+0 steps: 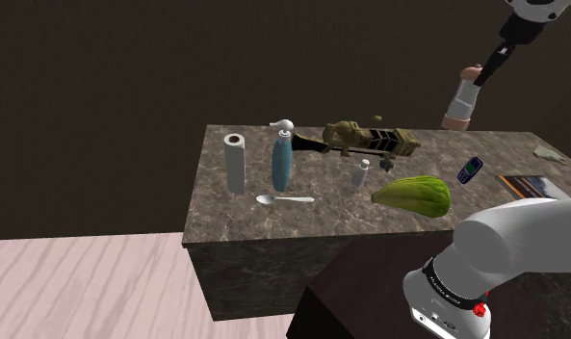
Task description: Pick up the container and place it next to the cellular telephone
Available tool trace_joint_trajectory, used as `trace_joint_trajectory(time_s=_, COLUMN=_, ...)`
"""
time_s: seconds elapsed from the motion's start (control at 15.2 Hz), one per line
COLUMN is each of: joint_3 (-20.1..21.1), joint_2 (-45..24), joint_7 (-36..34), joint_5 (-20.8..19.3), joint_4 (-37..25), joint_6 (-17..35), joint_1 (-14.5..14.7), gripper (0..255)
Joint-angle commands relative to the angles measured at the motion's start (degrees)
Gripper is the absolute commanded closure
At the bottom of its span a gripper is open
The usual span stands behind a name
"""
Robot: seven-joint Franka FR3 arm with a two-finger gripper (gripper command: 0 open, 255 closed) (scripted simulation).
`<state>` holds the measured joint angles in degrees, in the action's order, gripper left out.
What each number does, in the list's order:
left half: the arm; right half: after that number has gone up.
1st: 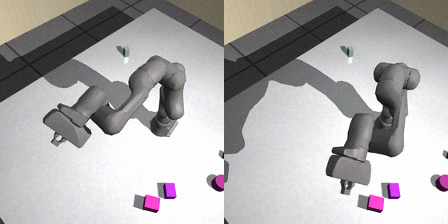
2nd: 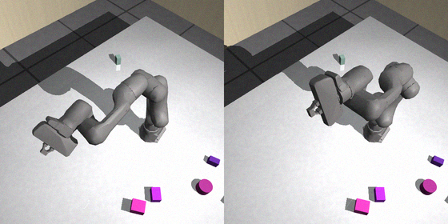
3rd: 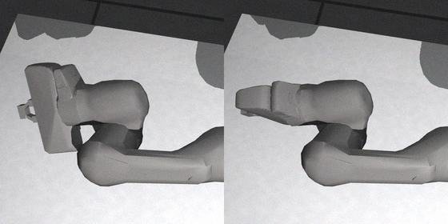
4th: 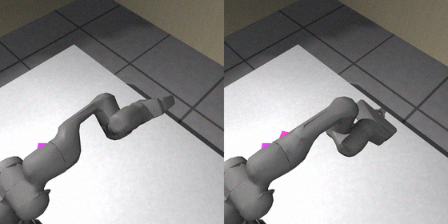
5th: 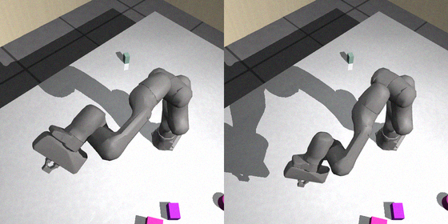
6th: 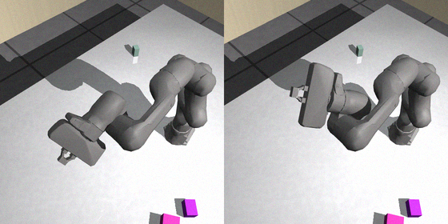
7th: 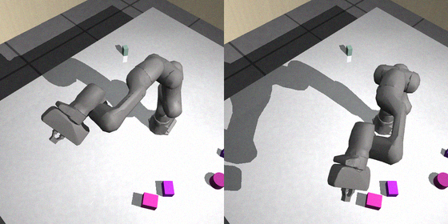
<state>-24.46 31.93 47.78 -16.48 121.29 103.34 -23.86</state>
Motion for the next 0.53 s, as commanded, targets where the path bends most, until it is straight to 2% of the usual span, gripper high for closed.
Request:
trace_joint_trajectory(time_s=0.0, joint_3=-1.8, joint_2=1.1, joint_7=2.6, joint_5=-0.8, joint_4=0.0, joint_6=-0.6, joint_1=-0.9, gripper=255)
trace_joint_trajectory(time_s=0.2, joint_3=-4.3, joint_2=2.1, joint_7=5.8, joint_5=-1.8, joint_4=-0.2, joint_6=-0.9, joint_1=-1.9, gripper=255)
trace_joint_trajectory(time_s=0.46, joint_3=-4.8, joint_2=2.7, joint_7=5.4, joint_5=-2.4, joint_4=3.3, joint_6=1.9, joint_1=-2.3, gripper=255)
